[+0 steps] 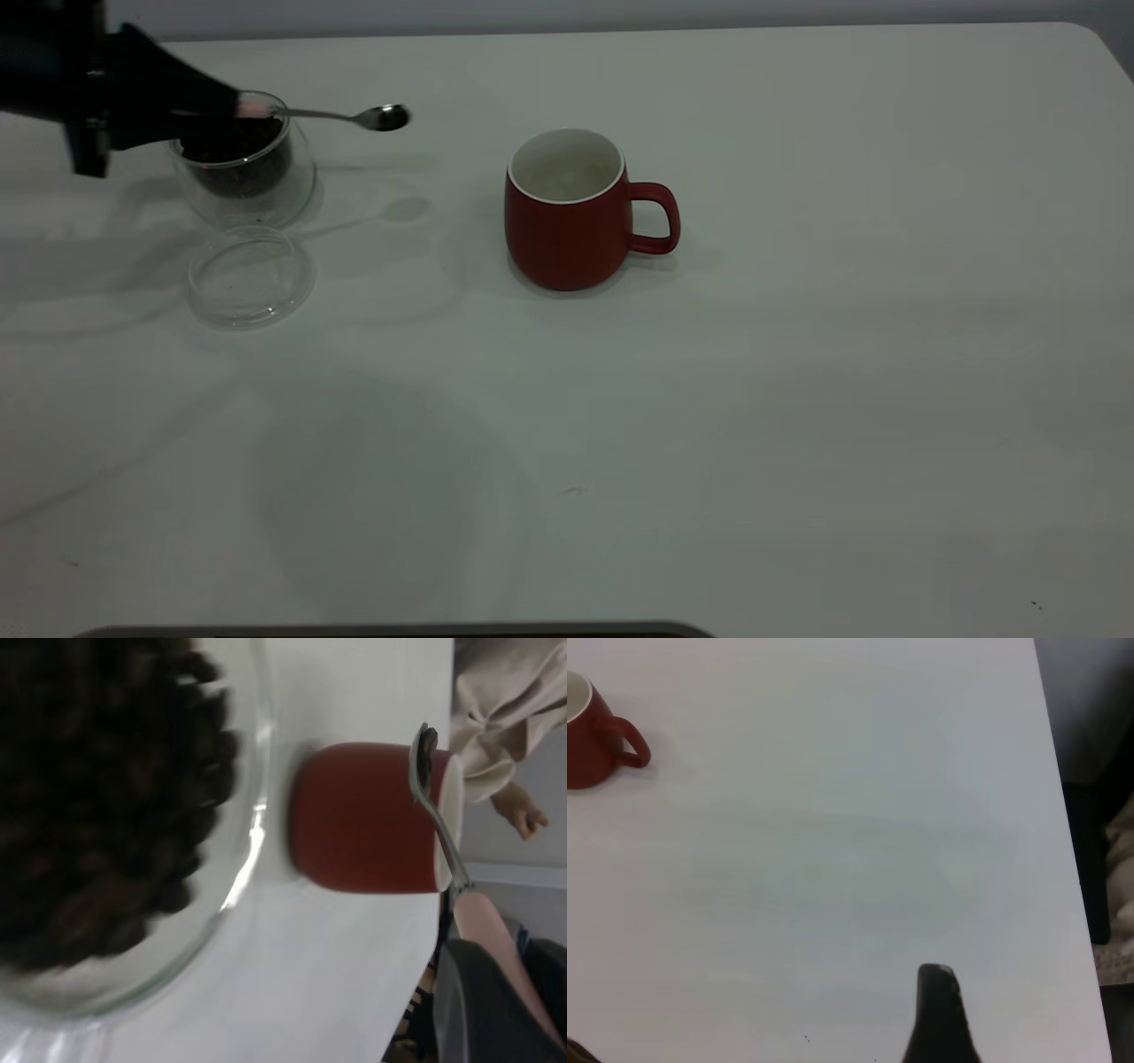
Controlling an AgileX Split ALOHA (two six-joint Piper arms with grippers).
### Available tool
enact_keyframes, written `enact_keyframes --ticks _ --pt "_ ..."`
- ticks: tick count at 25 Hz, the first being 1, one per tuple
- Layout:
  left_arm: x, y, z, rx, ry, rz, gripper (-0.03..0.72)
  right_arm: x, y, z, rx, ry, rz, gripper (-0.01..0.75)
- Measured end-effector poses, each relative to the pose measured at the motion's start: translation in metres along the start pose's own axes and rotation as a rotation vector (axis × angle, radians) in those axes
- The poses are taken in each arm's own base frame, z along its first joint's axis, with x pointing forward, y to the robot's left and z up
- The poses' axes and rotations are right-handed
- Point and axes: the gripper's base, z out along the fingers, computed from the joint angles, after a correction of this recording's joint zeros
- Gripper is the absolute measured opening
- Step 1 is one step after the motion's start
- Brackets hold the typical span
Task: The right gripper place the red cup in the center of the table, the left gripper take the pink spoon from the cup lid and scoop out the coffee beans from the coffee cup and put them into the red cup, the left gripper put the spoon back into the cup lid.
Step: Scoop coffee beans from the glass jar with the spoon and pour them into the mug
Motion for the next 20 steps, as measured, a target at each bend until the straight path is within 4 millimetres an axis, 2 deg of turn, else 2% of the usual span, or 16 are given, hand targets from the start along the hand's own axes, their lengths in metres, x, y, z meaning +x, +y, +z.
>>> enact_keyframes --ticks 5,20 --pt "-0.001 -0.013 0.023 0.029 0.022 0.013 0.123 0.0 0.0 0.0 0.0 0.0 0.0 0.577" --pt "0.008 -0.041 0.076 0.076 0.112 0.114 0.123 0.0 0.0 0.0 0.0 0.0 0.0 0.577"
